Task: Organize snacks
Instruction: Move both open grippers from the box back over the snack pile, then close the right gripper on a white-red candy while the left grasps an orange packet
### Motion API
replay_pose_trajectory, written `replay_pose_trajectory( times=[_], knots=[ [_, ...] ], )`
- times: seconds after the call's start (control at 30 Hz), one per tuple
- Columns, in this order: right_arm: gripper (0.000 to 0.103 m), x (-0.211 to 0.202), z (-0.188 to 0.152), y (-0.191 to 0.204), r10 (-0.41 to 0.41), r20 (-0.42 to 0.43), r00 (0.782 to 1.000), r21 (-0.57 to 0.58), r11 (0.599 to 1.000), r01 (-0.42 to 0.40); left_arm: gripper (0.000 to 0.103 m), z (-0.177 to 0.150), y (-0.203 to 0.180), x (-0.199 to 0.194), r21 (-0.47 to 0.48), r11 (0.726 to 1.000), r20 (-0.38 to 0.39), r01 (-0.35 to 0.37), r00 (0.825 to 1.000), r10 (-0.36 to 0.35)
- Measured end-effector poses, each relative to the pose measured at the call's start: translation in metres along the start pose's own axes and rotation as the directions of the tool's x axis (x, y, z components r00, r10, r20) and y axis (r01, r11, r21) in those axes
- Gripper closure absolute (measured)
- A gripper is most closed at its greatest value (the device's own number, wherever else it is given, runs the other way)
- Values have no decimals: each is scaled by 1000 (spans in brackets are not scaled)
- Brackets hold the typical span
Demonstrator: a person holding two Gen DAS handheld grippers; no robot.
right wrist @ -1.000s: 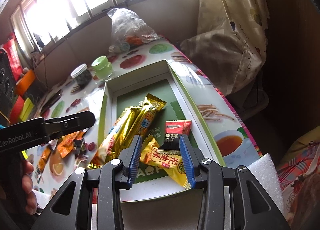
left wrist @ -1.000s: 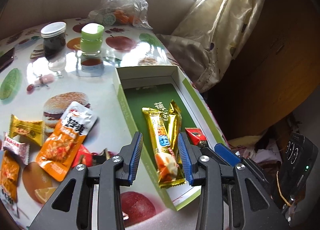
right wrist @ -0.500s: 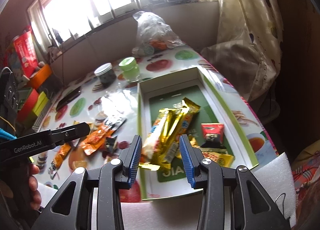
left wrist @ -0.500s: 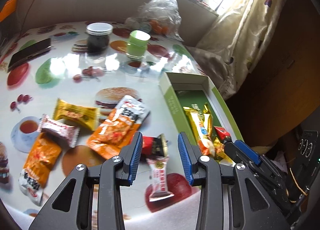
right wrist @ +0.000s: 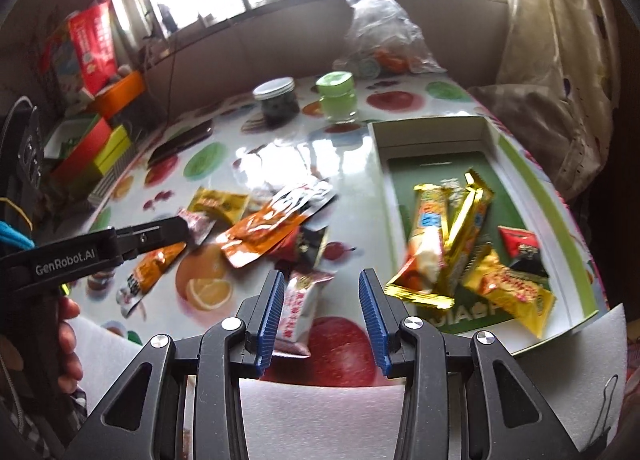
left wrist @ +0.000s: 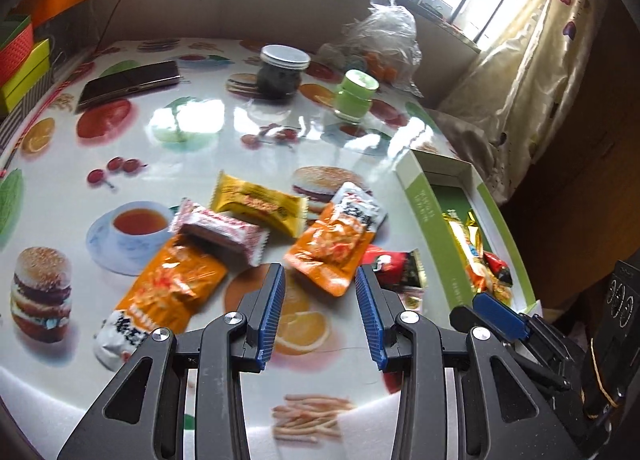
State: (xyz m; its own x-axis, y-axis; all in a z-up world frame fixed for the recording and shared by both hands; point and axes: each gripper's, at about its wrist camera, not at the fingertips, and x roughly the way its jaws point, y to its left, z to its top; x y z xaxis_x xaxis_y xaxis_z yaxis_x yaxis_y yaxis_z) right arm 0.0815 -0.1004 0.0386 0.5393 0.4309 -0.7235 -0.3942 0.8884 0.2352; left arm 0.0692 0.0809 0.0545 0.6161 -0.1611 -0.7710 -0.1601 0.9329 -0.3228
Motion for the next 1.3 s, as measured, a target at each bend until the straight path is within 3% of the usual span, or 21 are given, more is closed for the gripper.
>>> replay_pose_trajectory(
  times=[0.43, 0.5, 0.53, 0.97, 1.2, 1.3],
  knots=[
    [61, 32, -9, 31, -37, -101, 994, -95, 995, 27, 64, -17, 55, -1, -52, 996, -24, -77, 997, 76],
    [61, 36, -11, 35, -70, -116, 991, -119, 991, 56, 48, -20, 61, 0, -46, 996, -39, -82, 996, 80],
    [61, 39, -12, 37, -85, -121, 989, -131, 989, 69, 46, -21, 64, 1, -44, 995, -43, -88, 995, 86],
    [61, 55, -15, 41, -116, -161, 980, -149, 985, 92, 46, -23, 86, 6, -2, 989, -57, -145, 988, 145],
    [80, 53, -16, 41, -122, -143, 982, -153, 983, 100, 45, -21, 79, 14, 107, 980, -65, -167, 983, 174],
    [83, 52, -18, 41, -108, -139, 984, -147, 985, 87, 44, -22, 78, 17, 142, 974, -64, -179, 980, 190]
  ],
)
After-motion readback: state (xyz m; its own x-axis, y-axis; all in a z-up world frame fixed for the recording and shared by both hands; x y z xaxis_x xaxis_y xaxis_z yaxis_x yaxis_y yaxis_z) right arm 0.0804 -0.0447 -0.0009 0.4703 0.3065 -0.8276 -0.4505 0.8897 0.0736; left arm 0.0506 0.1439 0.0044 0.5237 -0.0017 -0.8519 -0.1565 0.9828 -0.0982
